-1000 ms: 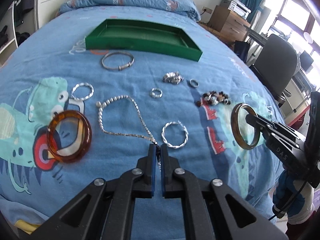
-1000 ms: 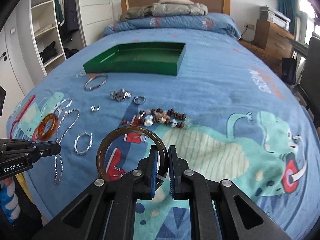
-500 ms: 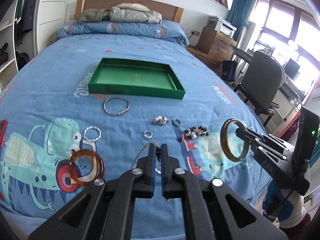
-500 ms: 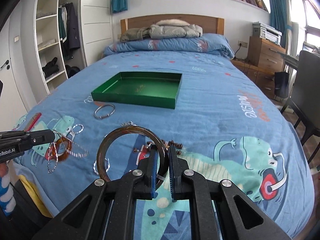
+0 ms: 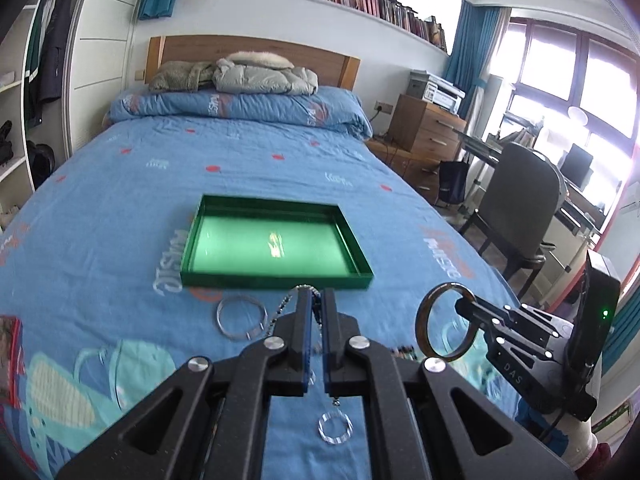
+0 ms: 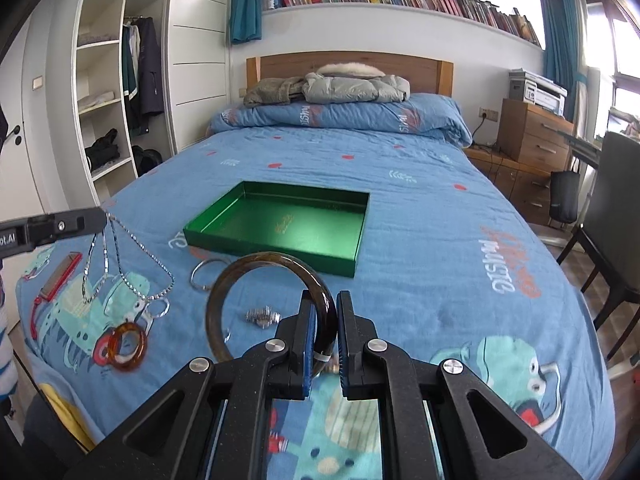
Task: Organize jewelry
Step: 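Carry the necklace with the left tool while the right tool carries the bangle into the green tray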
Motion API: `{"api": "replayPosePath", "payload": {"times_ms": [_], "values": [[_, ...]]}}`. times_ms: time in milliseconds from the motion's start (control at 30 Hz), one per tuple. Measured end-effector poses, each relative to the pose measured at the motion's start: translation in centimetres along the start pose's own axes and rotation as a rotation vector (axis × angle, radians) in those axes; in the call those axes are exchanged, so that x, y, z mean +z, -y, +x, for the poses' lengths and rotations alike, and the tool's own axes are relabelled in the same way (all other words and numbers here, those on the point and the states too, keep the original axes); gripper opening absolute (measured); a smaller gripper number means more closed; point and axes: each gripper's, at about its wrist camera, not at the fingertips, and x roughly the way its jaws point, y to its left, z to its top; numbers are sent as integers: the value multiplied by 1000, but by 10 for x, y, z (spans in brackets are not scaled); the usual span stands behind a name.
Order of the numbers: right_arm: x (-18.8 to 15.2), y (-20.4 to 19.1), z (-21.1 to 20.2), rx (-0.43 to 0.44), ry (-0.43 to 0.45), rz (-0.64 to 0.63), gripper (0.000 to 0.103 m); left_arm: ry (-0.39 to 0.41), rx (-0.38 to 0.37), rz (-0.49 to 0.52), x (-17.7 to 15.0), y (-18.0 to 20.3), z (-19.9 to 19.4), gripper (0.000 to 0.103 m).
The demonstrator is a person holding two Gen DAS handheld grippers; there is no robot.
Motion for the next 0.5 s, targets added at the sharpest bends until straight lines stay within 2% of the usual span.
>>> {"api": "replayPosePath", "payload": {"times_ms": [133,267,400,500], "values": [[33,3,32,18,18,26,10,22,24,-7,36,-18,32,3],[69,4,81,18,30,49,10,22,47,-3,66,-37,74,3],[95,3,133,16,16,63,10,3,60,-17,85,-57,121,3],[101,2,171,21,-11,83,10,-17,63,-27,90,-68,153,3]]}}
